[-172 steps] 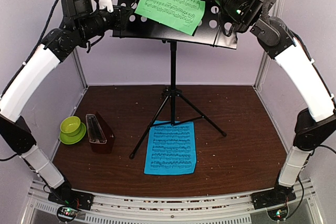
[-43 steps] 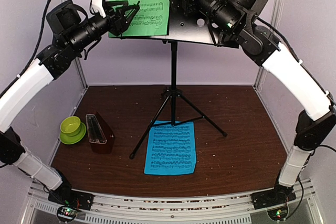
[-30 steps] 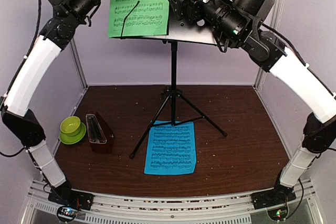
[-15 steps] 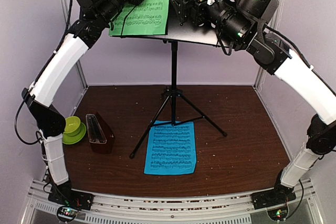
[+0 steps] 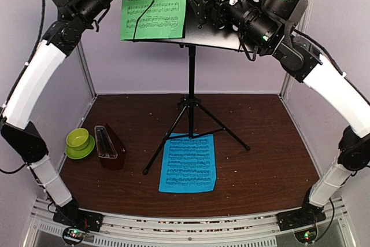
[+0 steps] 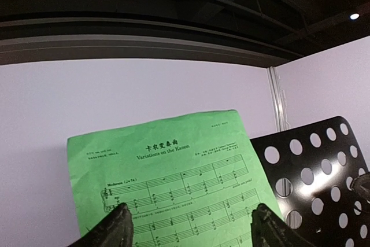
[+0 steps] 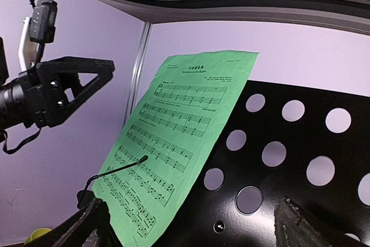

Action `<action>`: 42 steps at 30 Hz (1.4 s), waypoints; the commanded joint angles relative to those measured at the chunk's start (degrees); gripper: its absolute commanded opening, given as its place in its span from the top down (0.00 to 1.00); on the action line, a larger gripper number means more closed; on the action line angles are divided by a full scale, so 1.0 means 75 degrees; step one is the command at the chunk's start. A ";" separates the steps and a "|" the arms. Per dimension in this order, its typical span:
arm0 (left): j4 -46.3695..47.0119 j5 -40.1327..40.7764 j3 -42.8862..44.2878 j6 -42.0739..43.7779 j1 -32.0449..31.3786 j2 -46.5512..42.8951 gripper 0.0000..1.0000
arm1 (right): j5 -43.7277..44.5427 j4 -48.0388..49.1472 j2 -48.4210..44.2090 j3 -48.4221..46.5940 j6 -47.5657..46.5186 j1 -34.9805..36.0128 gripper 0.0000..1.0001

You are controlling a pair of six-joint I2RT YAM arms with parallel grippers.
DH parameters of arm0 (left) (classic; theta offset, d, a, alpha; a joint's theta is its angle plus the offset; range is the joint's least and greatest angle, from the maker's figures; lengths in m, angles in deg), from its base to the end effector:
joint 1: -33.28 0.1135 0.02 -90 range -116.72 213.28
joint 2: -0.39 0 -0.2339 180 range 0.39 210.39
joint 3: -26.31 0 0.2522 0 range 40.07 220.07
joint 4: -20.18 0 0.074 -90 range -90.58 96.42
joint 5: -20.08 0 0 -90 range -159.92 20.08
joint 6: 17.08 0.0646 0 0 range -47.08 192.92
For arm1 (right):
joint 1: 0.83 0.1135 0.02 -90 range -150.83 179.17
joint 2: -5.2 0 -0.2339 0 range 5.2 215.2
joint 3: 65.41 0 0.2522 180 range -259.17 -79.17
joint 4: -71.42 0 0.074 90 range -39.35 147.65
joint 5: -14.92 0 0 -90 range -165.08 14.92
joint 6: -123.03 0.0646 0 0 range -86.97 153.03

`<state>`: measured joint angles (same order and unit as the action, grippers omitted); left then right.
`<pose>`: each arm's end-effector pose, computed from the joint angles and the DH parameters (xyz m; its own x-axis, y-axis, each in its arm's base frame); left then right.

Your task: Set up the instrument practice props

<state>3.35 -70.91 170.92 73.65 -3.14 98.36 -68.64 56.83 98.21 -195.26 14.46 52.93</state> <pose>0.2776 -0.2062 0.5974 0.4077 -0.2850 -0.8675 0.6005 0.7994 0.0196 0.2199 0.2877 0.5506 0.4479 0.0758 -0.8909 -0.6303 0.7335 -0.2545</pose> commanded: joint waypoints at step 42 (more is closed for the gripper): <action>-0.2376 -0.0366 -1.2170 -0.0543 -0.1368 -0.6349 0.26 | -0.1517 -0.2605 -0.5076 1.0222 0.7371 0.0053 0.04</action>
<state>-16.02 -73.56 80.89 63.43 -8.78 47.53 -75.42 32.70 56.62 -121.80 63.86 53.11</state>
